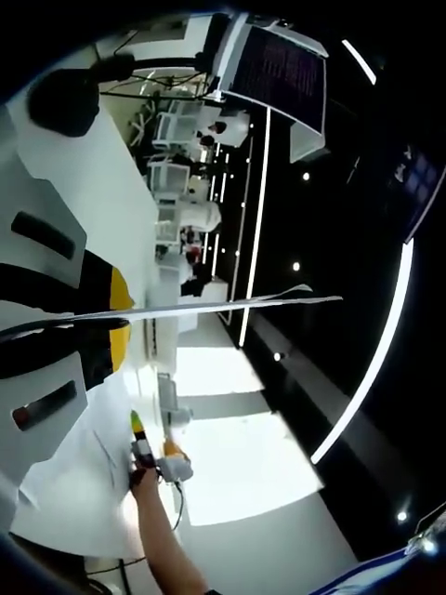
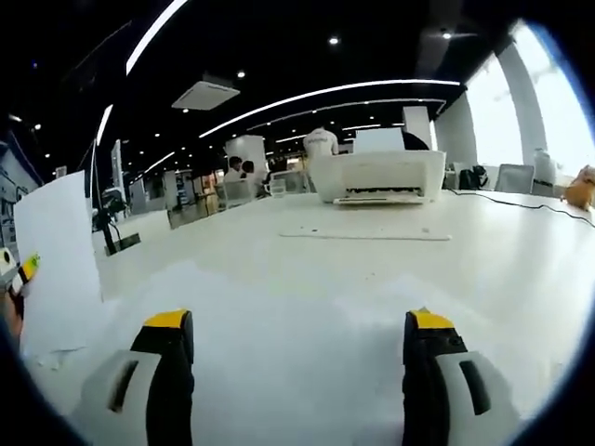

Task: Organize the stack of printing papers by aligning and flattening the scattered papers on the table

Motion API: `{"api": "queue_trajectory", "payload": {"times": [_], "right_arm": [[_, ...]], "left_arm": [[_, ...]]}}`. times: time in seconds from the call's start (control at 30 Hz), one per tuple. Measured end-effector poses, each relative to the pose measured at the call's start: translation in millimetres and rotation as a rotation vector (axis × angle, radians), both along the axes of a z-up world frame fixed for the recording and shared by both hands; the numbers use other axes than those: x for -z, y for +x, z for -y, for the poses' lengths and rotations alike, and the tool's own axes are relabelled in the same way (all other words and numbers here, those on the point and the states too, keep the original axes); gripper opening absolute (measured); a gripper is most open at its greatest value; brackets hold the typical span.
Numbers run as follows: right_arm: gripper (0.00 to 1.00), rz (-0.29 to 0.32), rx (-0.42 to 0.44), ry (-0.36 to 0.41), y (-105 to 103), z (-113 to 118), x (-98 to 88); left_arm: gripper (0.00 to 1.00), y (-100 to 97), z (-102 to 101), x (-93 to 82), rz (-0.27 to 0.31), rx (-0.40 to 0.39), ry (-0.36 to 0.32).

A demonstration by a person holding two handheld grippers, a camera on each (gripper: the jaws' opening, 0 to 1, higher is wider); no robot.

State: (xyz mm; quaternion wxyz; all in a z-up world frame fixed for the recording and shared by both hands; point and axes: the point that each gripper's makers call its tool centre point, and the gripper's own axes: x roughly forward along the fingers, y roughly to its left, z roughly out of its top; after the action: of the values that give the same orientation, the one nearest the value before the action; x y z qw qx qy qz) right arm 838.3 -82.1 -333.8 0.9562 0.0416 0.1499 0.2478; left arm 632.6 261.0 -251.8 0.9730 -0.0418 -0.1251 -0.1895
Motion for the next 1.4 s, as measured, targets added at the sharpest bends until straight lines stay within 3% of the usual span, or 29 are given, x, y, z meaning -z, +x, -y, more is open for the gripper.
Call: {"api": "queue_trajectory", "payload": {"times": [0.13,0.5,0.8,1.4], "right_arm": [[0.86,-0.001,-0.004,0.007,-1,-3,0.4],[0.84,0.027,0.009,-0.106,-2,-6,9.0],[0.79,0.013,-0.014,-0.182,-1,-5,18.1],[0.77,-0.005,-0.011,-0.169,3,-1,19.8]], "left_arm": [[0.06,-0.9,0,-0.8,0.005,0.003,-0.002],[0.07,-1.4,1,-1.1,0.006,0.010,-0.008],[0.07,-1.0,0,-1.4,0.007,0.007,-0.009],[0.07,-0.9,0,-1.1,0.004,0.005,-0.006]]}}
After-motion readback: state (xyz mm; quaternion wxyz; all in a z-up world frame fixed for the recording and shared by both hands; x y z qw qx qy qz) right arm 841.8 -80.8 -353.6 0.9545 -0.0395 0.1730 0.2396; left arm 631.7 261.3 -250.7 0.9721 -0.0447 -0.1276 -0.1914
